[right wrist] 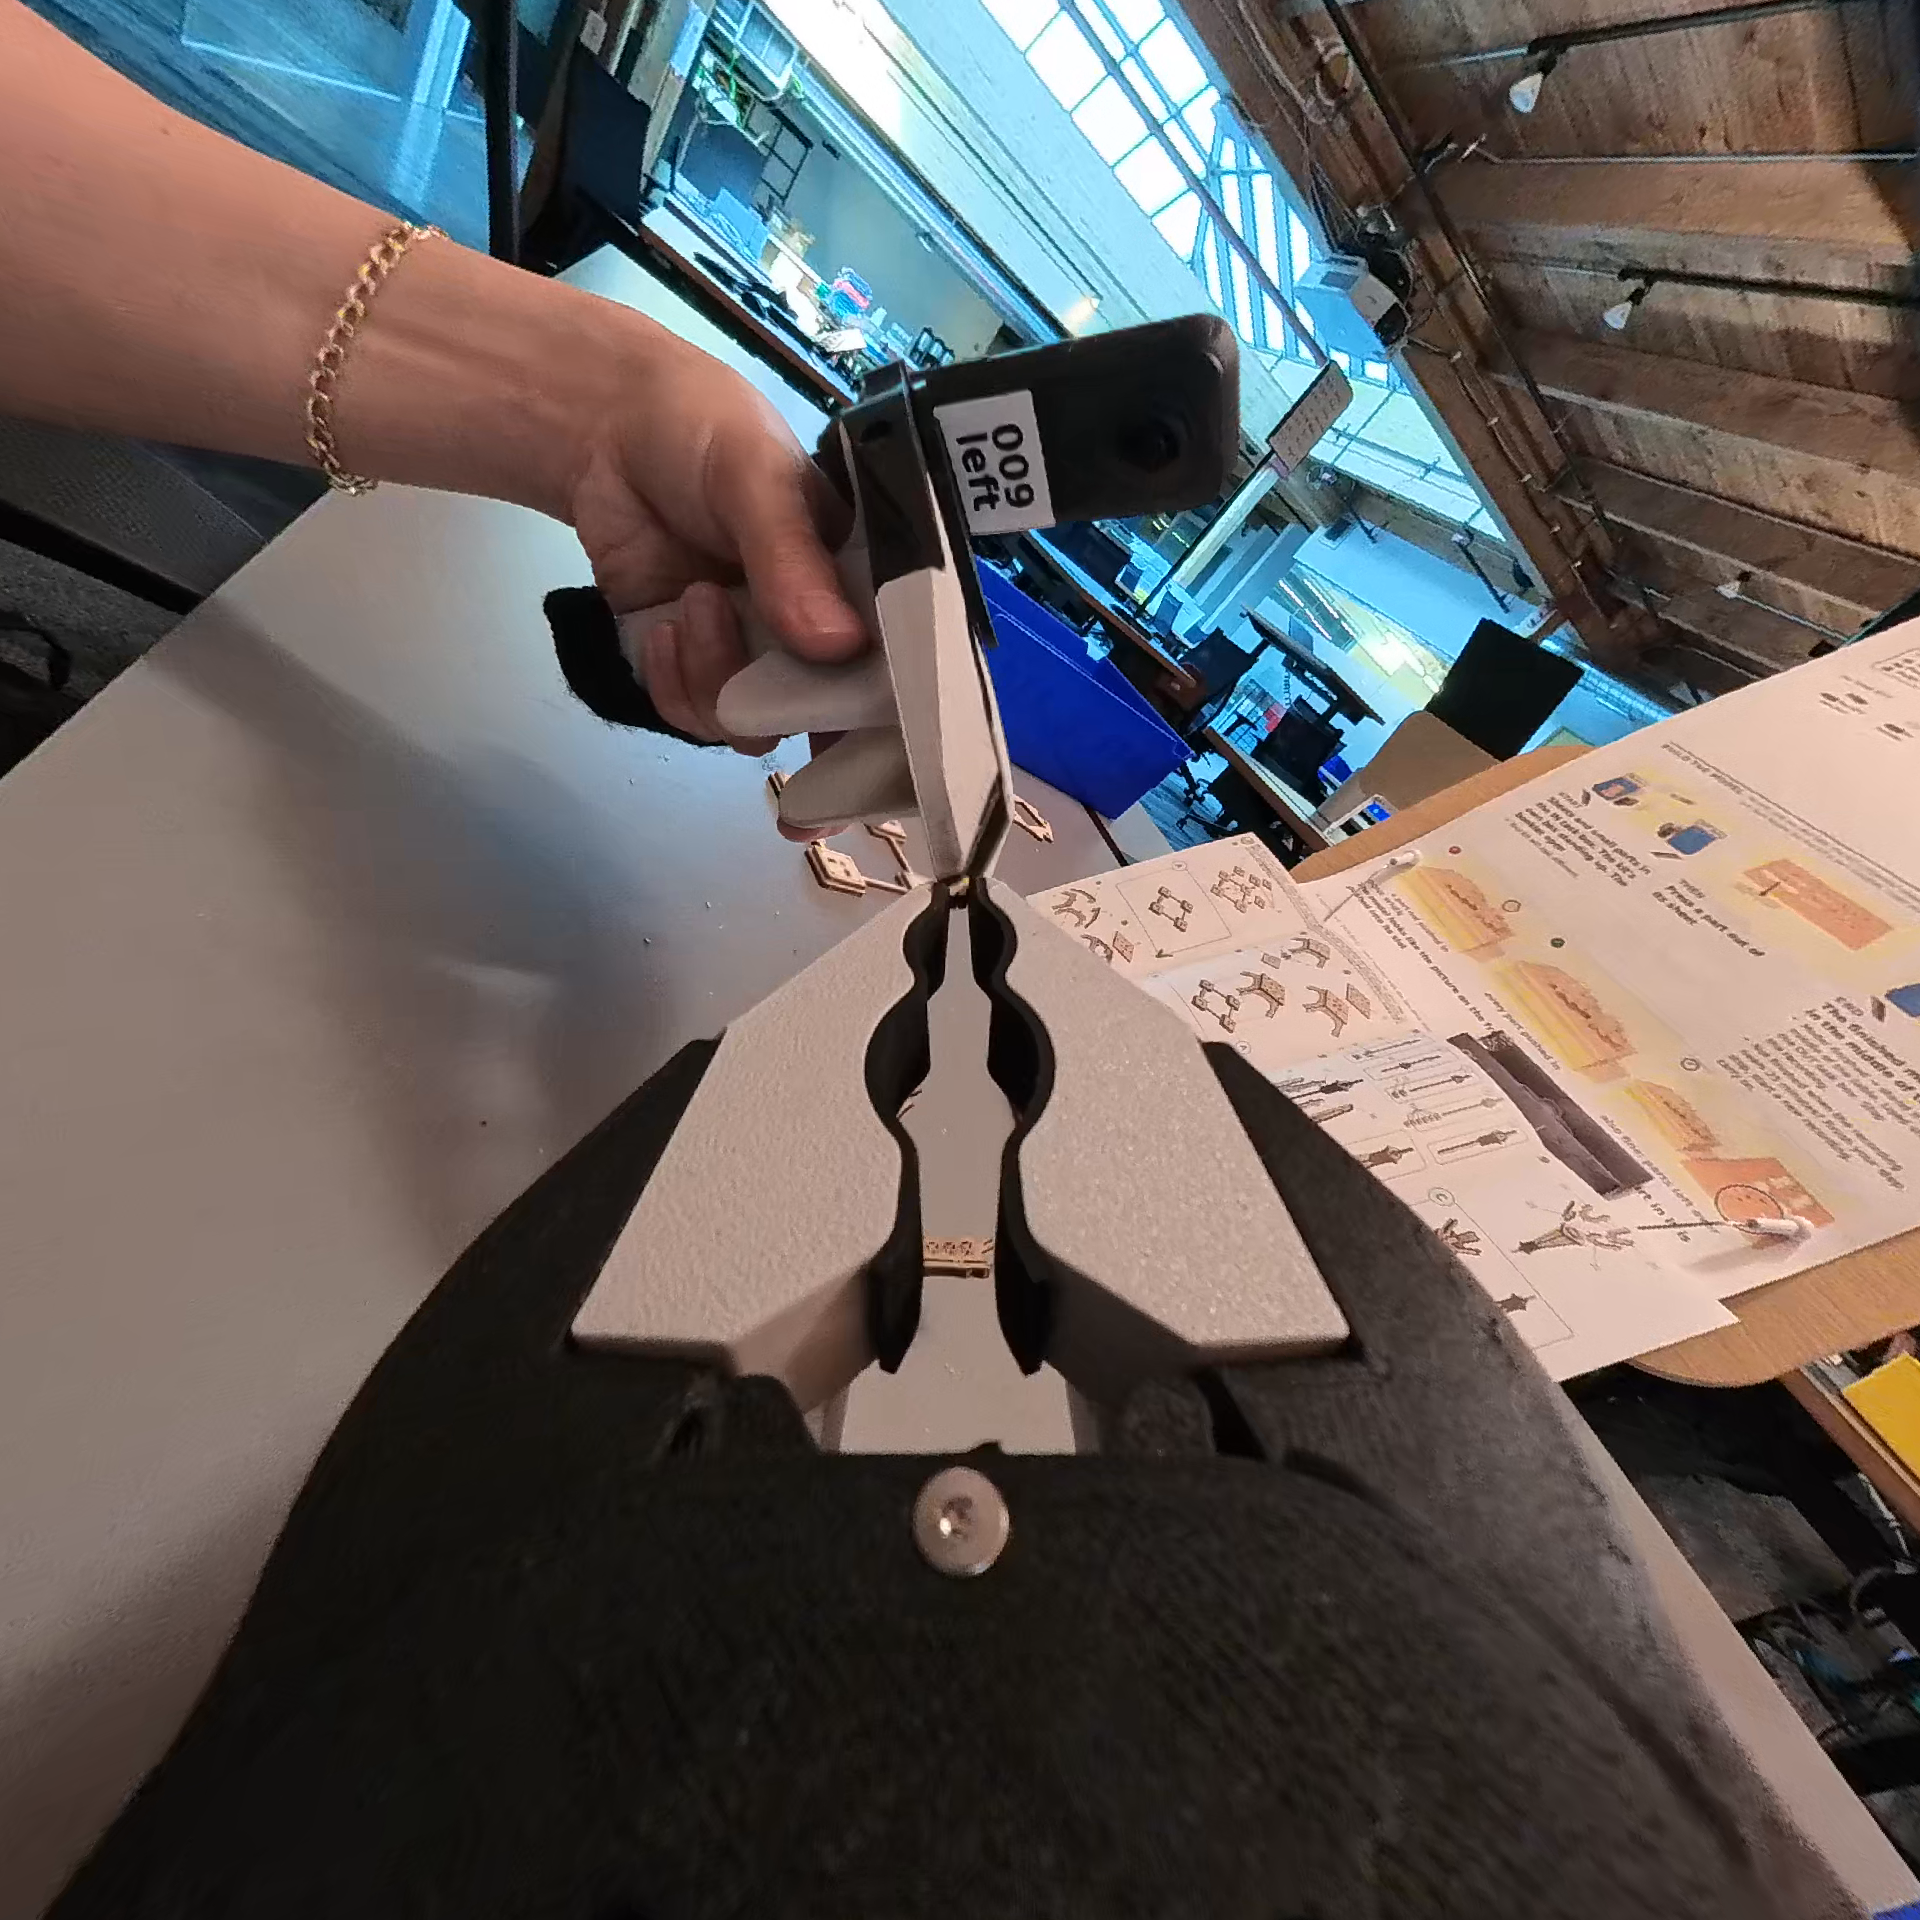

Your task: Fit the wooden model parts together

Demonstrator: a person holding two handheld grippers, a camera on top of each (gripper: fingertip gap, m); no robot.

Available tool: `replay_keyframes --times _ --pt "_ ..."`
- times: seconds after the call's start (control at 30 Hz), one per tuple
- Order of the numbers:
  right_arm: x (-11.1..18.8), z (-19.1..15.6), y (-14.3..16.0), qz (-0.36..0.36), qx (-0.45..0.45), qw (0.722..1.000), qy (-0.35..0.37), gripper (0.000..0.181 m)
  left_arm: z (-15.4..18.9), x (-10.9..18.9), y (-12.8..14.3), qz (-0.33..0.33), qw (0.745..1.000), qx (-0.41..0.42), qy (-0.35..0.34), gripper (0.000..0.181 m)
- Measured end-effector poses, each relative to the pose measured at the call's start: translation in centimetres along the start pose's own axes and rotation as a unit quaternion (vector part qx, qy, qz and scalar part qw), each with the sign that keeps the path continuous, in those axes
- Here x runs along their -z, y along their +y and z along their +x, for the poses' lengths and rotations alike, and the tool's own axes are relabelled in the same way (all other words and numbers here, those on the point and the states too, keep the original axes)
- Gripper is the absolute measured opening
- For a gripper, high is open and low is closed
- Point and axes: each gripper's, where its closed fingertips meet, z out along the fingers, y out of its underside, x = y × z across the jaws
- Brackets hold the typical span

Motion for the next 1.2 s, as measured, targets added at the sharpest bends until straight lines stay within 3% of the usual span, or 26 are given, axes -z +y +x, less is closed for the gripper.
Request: replay_keyframes --times 0.2,0.3,0.43,0.57,0.63,0.77,1.0,1.2 --pt "-0.2 -0.3 0.6 -0.020 0.018 1.000 -0.002 0.002 -0.6 0.1 0.4 -0.012 1.000 0.014 -0.008 0.000" --pt "0.0 0.0 1.3 -0.035 0.004 0.999 0.004 0.008 -1.5 0.4 0.5 -0.021 0.998 -0.020 -0.047 0.000" --pt "1.3 0.9 4.7 -0.100 -0.150 0.983 -0.014 0.045 -4.4 1.6 2.0 -0.119 0.973 -0.129 -0.149 0.000" --pt "2.6 -0.6 8.7 -0.195 -0.317 0.926 -0.058 0.049 -5.6 0.9 3.4 -0.219 0.949 -0.167 -0.152 0.000" --pt "3.0 -2.1 9.6 -0.228 -0.348 0.905 -0.091 0.044 -7.0 0.7 4.1 -0.277 0.926 -0.188 -0.173 0.000" --pt "3.0 -2.6 10.8 -0.267 -0.357 0.891 -0.087 0.036 -8.6 0.4 5.8 -0.379 0.882 -0.205 -0.191 0.000" --pt "2.9 -4.1 12.1 -0.323 -0.334 0.879 -0.110 0.029 -9.3 -0.3 6.5 -0.438 0.851 -0.214 -0.195 0.000" --pt "3.2 -4.2 12.2 -0.323 -0.345 0.874 -0.110 0.025 -8.9 -0.5 6.1 -0.416 0.862 -0.211 -0.201 0.000"
